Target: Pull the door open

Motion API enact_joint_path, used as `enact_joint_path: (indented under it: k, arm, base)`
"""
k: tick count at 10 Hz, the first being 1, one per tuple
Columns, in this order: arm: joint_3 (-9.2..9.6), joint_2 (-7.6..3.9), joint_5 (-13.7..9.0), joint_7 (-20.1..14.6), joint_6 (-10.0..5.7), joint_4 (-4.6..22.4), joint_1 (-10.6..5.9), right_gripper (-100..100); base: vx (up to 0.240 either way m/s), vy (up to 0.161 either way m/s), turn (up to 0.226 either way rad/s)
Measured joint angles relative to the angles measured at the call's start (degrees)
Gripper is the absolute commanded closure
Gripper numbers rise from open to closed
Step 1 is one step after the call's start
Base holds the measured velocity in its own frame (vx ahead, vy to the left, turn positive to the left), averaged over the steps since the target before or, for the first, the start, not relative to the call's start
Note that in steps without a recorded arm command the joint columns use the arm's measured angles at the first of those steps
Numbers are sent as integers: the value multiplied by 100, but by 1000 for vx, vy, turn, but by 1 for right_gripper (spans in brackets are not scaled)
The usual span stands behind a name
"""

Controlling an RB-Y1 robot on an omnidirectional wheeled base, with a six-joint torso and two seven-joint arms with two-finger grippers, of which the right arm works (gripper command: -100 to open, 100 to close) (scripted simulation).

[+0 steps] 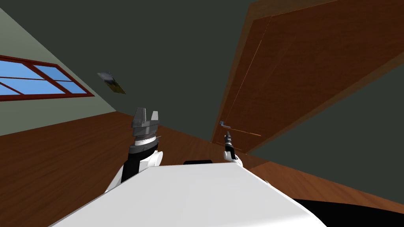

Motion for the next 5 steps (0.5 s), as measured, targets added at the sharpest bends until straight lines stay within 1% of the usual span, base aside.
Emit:
enact_joint_path:
  k: [3,4,5]
  arm:
    - [-41,-29,-19,0,-58,312,-121,-100]
    - [-54,-47,-26,-2,-104,478,-189,-100]
    - [-72,-46,-33,6,-127,583,-227,-100]
  base:
    - [32,-33,76]
    - [40,-47,83]
    - [47,-59,64]
